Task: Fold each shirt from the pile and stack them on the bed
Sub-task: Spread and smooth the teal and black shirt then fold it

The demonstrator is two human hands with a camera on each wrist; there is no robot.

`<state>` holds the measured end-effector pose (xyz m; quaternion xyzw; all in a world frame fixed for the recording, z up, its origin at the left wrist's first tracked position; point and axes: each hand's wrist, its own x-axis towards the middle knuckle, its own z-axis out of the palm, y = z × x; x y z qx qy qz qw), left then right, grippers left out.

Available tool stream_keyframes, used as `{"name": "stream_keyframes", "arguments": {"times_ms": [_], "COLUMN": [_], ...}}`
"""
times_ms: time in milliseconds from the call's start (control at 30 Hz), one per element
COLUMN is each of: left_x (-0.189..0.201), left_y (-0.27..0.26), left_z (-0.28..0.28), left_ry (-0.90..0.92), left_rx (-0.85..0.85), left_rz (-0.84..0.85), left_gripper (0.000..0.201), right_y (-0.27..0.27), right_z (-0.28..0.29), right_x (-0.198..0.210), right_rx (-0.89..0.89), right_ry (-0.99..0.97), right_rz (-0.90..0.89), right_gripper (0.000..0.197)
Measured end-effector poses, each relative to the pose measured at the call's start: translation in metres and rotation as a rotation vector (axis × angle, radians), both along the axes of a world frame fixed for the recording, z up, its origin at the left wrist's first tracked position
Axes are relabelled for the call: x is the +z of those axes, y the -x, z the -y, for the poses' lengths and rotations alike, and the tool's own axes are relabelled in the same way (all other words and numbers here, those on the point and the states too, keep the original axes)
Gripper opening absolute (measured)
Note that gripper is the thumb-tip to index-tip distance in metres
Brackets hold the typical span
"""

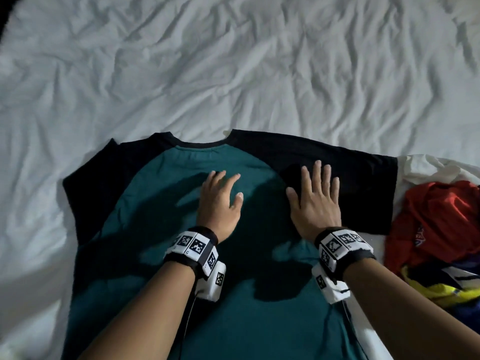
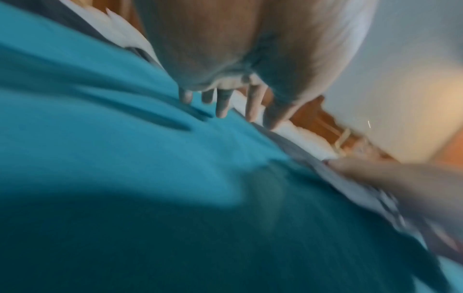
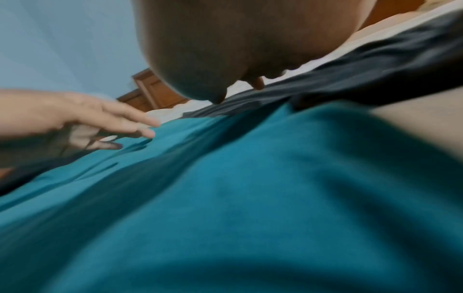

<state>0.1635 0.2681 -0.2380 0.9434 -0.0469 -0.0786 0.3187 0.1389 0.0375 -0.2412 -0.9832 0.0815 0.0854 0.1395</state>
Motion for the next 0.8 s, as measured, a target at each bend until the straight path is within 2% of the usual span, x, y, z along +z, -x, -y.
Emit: {"name": "stream_keyframes", "arguments": {"times_ms": [100,167,300,400,500,633,733,800], "left_x": [0.016,0.026,0.033,0.029,0.021,0.021,0.018,0.008], "left_y": [0.002,0.0,0.004,0.012,0.01,-0.013,-0.031,-0.033], "left_z": [-0.064,-0.114,-0.206,-0.258,-0.297,-0.319,-0.32,-0.322], "left_ry": [0.027,-0.036,-0.193,-0.254,-0.046,0.112,0.227,0.232], "left_rx": [0.167,0.275,0.532,0.708,0.798,0.771,0.776,0.799], "left_rz": [0.178,0.193,0.059,-0.07,-0.129,-0.184,-0.232,-0.187], "left_gripper": [0.036,0.033,0.036,0.049,0.058,0.069,0.059,0.042], "right_y": [0.0,-0.002,-0.011,-0.019,-0.027,-0.034,-0.038,-0.039], "right_z": [-0.068,-0.115,-0.207,-0.27,-0.317,-0.352,-0.358,-0.357], "right_x": [0.001,-0.001,-0.009,-0.016,-0.025,-0.036,-0.045,-0.047], "right_rx": [0.203,0.309,0.419,0.456,0.442,0.357,0.323,0.32], "right_ry": [-0.074,-0.104,-0.128,-0.127,-0.097,-0.063,-0.029,-0.032], "right_rz": [0.01,-0.009,-0.064,-0.08,-0.1,-0.119,-0.162,-0.199], "right_gripper": [0.066,0.065,0.066,0.068,0.07,0.07,0.07,0.071]}}
